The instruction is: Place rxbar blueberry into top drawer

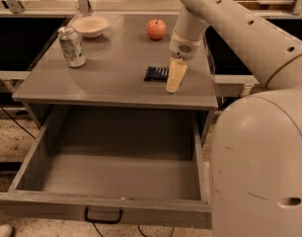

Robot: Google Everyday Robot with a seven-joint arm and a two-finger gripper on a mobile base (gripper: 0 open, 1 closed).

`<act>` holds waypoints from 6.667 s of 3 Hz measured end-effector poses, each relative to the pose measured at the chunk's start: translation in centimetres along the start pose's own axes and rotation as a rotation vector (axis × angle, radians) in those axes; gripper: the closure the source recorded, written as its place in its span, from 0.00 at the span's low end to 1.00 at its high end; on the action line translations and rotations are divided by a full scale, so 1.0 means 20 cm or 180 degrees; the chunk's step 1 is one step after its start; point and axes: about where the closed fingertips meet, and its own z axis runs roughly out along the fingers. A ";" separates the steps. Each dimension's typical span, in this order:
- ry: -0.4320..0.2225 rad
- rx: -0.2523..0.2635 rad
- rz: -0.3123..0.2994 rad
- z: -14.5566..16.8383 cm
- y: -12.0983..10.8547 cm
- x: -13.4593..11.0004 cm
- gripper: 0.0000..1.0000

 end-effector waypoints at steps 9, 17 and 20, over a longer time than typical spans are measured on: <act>-0.0441 0.1400 0.0081 -0.71 0.64 0.21 1.00; -0.0481 0.0471 -0.0099 0.10 1.17 0.16 1.00; -0.0600 0.0204 -0.0059 0.36 1.20 0.05 1.00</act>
Offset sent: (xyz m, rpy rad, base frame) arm -0.0085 -0.0037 0.0071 0.0414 -0.0010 0.0055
